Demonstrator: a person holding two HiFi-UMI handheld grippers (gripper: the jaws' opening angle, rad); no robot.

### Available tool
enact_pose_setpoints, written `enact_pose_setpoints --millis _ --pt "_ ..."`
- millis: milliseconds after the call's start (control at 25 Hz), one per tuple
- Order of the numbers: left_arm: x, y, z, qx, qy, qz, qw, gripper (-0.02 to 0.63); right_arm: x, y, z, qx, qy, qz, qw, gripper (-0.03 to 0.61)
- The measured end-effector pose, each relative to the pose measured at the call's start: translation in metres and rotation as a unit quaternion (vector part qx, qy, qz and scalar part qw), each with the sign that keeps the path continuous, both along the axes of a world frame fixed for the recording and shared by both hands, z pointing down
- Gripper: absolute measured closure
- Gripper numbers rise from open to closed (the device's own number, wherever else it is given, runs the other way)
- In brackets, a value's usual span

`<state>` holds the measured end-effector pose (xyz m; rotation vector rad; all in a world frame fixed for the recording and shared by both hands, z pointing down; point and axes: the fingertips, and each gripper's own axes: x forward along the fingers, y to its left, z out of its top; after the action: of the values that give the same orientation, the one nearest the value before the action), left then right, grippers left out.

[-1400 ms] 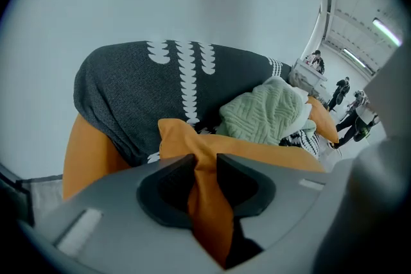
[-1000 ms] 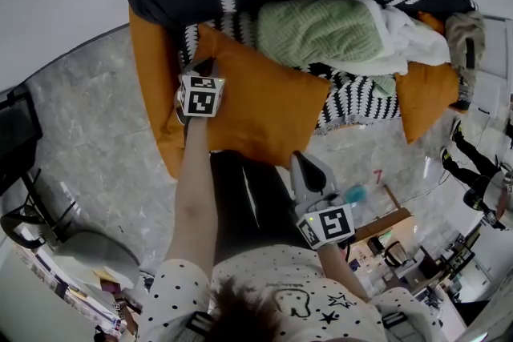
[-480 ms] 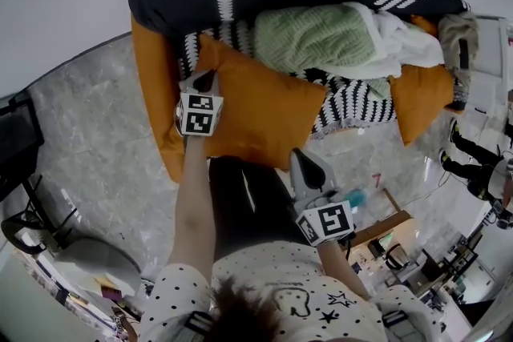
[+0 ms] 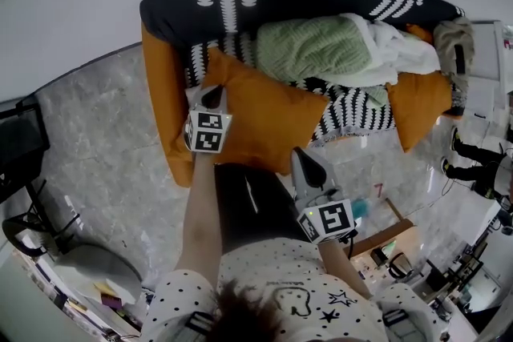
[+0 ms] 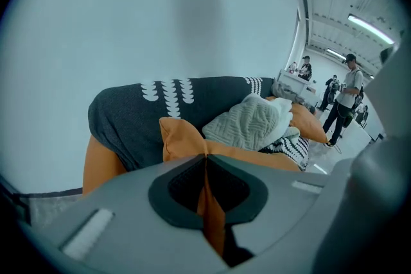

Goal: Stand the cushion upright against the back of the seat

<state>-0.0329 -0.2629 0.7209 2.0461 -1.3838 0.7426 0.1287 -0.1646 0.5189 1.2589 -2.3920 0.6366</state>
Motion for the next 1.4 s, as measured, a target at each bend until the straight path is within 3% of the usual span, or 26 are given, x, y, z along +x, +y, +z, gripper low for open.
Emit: enact_pose_setpoints --millis 840,1400 --pt "0.032 0.006 -0.072 0.054 0.0 0.018 0.9983 0.606 0.017 -0.01 -0.044 0.066 -0.006 0.01 0.998 0.581" --pt "0.02 -0.017 -0.108 0.081 0.0 0.022 0.9965 0.606 0.02 -0.017 -0.055 0.082 -0.009 0.018 0.996 0.58"
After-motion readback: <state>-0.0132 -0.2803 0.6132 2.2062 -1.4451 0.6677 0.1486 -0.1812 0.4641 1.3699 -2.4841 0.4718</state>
